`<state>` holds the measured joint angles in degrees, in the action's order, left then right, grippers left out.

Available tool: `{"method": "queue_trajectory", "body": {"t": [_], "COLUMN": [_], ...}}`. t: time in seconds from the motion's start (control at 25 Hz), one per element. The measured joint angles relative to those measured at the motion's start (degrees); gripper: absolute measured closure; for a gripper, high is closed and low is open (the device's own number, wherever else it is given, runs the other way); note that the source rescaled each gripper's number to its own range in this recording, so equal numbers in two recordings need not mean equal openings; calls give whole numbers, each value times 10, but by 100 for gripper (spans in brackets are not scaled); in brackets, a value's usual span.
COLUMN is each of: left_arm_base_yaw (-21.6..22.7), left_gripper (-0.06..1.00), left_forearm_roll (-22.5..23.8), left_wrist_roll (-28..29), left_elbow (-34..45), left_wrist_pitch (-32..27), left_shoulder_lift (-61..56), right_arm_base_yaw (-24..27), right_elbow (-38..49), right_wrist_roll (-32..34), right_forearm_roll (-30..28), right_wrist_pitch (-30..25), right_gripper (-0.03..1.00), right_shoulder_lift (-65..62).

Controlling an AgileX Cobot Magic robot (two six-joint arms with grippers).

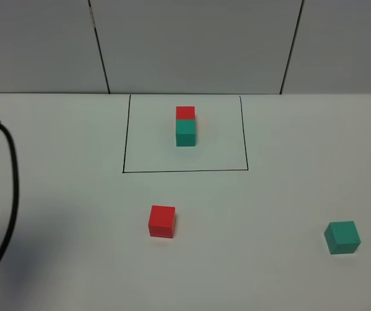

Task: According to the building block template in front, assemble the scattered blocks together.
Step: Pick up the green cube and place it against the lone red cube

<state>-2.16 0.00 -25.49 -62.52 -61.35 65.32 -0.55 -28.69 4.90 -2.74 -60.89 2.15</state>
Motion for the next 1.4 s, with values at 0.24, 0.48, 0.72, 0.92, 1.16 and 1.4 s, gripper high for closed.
{"method": "queue_trajectory", "body": {"t": [0.24,0.48,0.72,0.92,1.16,1.4], "left_arm_base_yaw": [40,42,42,42,30,30], "left_gripper": [0,0,0,0,0,0], "left_forearm_roll": [0,22,21,-5,-10,-10], "left_wrist_roll": [68,137,174,213,233,258], "left_elbow": [89,168,243,282,313,339], "left_wrist_pitch": [15,-41,-42,-36,-39,-35], "left_shoulder_lift": [-168,-303,-443,-527,-572,-614], "right_arm_base_yaw": [0,0,0,0,0,0], "right_elbow": [0,0,0,0,0,0], "right_wrist_roll": [0,0,0,0,0,0], "right_forearm_roll": [0,0,0,0,0,0], "right_wrist_pitch": [0,0,0,0,0,0], "right_gripper": [37,37,37,37,37,37], "right_shoulder_lift": [0,0,0,0,0,0]}}
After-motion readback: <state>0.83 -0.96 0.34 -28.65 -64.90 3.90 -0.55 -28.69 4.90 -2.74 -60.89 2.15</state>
